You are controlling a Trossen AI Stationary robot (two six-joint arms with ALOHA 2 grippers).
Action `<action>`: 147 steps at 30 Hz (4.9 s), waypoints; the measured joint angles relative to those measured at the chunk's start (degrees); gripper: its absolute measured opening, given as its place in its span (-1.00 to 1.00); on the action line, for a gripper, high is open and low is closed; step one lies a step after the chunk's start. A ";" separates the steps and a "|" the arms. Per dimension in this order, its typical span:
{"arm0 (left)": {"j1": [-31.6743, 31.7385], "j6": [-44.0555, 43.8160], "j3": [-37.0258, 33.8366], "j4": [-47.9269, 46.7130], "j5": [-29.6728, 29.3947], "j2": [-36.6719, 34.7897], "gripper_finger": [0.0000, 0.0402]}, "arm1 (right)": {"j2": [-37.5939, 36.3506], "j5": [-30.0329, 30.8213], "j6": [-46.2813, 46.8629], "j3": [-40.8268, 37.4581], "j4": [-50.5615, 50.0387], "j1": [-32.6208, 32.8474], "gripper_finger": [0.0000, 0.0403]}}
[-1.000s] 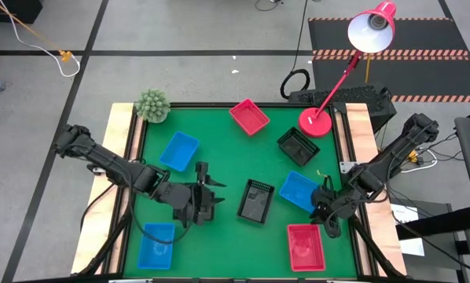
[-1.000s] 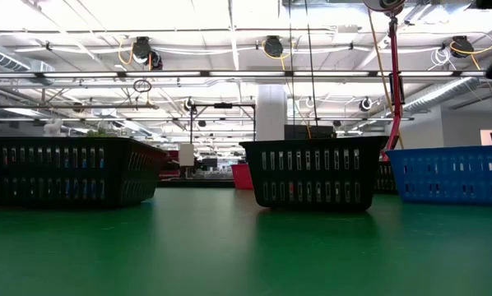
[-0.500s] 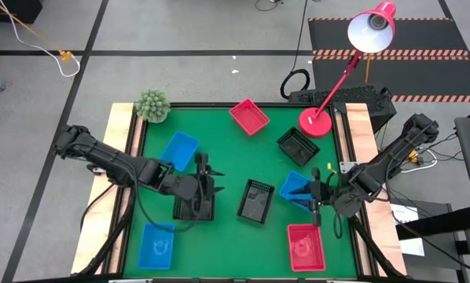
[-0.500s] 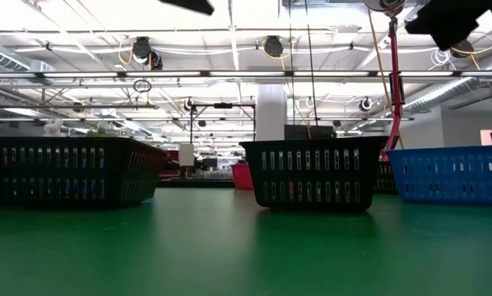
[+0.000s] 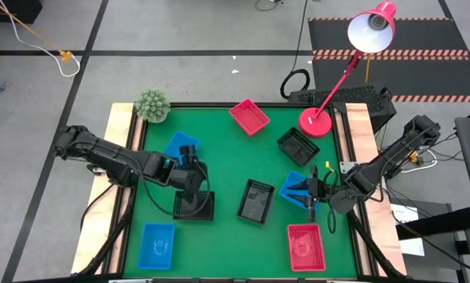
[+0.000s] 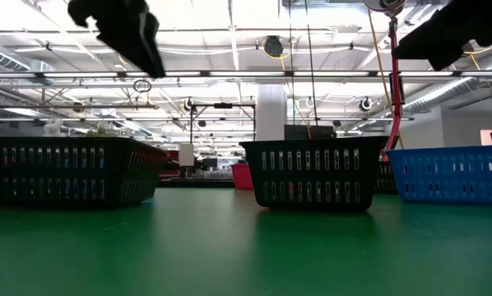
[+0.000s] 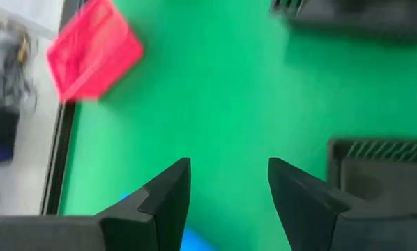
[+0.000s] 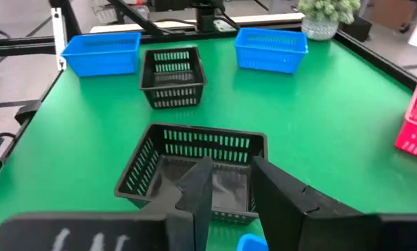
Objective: Stack baskets by color
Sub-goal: Stack the top left blue bin on the bottom left blue bin
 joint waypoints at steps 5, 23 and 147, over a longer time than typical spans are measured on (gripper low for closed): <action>1.00 -5.28 0.00 -6.45 -4.10 0.00 -0.04 | 0.00 0.02 0.67 -1.09 1.31 -0.04 -0.53; 15.37 -14.57 -7.96 -13.70 8.72 -0.46 -0.04 | 0.02 0.02 0.03 -1.57 2.53 -0.04 -0.53; 28.91 30.72 19.47 -39.80 21.30 -8.94 -0.98 | 0.09 -0.17 -2.61 -1.57 2.10 -0.02 -0.53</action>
